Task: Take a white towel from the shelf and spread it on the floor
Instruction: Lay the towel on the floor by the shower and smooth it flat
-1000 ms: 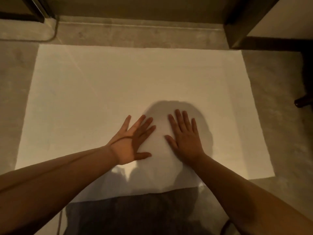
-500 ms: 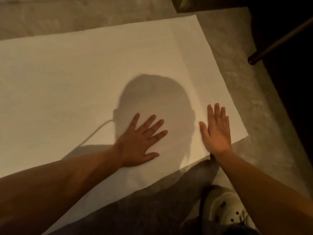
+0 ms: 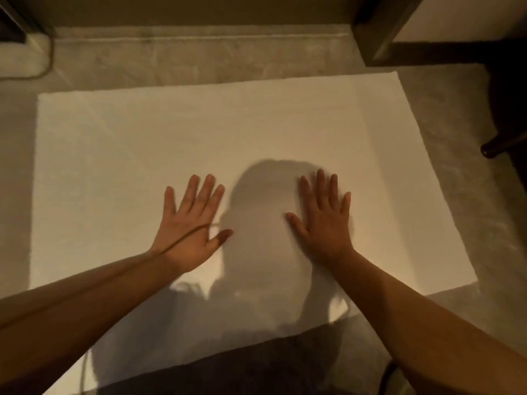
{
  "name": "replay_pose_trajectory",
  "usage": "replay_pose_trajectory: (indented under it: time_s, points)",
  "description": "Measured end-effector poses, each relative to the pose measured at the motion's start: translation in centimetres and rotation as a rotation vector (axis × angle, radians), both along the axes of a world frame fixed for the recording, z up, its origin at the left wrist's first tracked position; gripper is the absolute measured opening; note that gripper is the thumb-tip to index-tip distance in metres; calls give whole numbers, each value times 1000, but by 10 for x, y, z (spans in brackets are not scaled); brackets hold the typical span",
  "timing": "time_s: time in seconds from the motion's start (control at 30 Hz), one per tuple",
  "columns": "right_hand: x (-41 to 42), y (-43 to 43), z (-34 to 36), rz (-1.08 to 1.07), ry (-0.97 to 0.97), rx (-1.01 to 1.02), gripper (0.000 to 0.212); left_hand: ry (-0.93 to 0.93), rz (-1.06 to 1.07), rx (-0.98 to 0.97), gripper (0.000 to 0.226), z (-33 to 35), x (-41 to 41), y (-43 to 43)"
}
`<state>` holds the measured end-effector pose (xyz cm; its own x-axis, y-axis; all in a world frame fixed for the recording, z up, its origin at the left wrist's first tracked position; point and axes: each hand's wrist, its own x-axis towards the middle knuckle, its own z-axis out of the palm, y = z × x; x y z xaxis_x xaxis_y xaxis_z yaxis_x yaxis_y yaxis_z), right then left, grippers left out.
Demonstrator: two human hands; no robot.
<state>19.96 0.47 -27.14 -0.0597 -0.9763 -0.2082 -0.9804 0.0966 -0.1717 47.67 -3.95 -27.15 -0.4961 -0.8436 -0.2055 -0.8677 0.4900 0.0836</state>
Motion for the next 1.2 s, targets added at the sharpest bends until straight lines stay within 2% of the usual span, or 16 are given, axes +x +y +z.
replay_pose_trajectory:
  time_s: [0.1,0.27,0.6,1.2]
  points:
    - [12,-6,-2,-15,44,36,72,-72,217,34,85,-1,41,2]
    - [18,-7,2,-29,34,23,70,-122,383,96,88,-4,77,10]
    - [24,-15,-6,-28,46,2,71,-198,361,274,86,11,85,-9]
    - [43,-42,-5,-21,52,-1,71,-229,357,292,90,19,102,-33]
